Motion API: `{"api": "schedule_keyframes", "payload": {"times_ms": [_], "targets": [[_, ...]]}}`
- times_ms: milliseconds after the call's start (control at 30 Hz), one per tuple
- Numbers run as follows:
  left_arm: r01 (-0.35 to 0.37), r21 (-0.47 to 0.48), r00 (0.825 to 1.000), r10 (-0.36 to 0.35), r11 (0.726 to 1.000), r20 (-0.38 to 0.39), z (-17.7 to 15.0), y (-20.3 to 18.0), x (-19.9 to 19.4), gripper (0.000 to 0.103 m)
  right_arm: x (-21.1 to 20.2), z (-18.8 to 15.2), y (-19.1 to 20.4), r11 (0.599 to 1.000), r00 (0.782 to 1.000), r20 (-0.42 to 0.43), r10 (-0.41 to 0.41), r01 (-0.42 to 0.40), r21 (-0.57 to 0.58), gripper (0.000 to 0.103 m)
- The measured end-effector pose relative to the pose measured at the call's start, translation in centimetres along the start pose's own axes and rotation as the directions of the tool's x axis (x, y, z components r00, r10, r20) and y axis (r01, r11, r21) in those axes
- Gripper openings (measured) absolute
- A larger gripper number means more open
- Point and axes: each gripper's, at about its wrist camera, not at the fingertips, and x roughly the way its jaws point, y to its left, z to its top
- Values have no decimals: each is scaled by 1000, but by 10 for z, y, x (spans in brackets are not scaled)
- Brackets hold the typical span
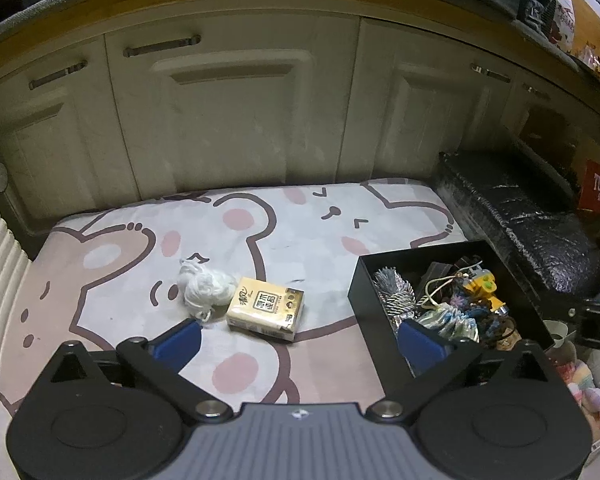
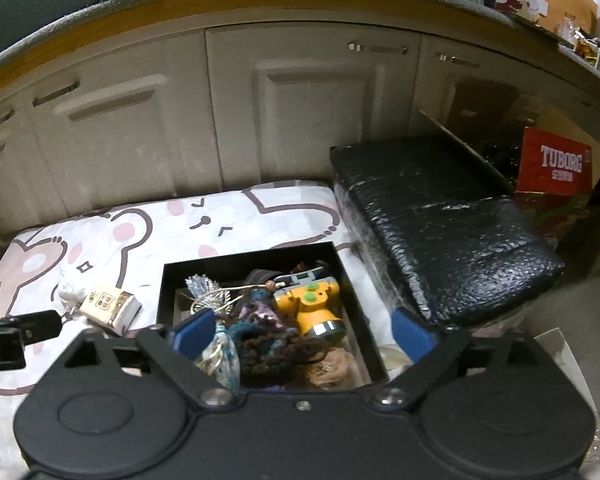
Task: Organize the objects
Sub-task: 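Open right tool releasing pouch and lift both tools from the box, then move left tool to white yarn while right tool approaches gold tissue pack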
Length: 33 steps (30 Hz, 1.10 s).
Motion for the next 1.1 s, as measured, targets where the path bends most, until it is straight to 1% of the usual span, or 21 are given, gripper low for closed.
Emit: {"api": "schedule_keyframes", "payload": {"times_ms": [67, 200, 467, 700, 1100], "targets": [[0, -1, 1000, 0, 1000, -1, 0, 1, 1, 103, -1, -1, -2, 1000, 1000, 10, -9, 9, 0, 103], [7, -3, 1000, -7, 1000, -5, 0, 2, 3, 103, -2, -4, -2, 1000, 999, 31, -13, 14, -7, 103], [13, -12, 1000, -13, 1000, -24, -1, 10, 10, 103, 4, -6, 1, 1000, 1000, 27, -13, 13, -12, 103], [-21, -27, 999, 20, 999, -29, -1, 29, 11, 103, 11, -4, 15, 1000, 1000, 27, 5, -5, -5, 103], [-72, -54, 997, 71, 996, -20, -3, 66, 6, 103, 21, -1, 55, 997, 998, 24, 65, -65, -33, 103]]}}
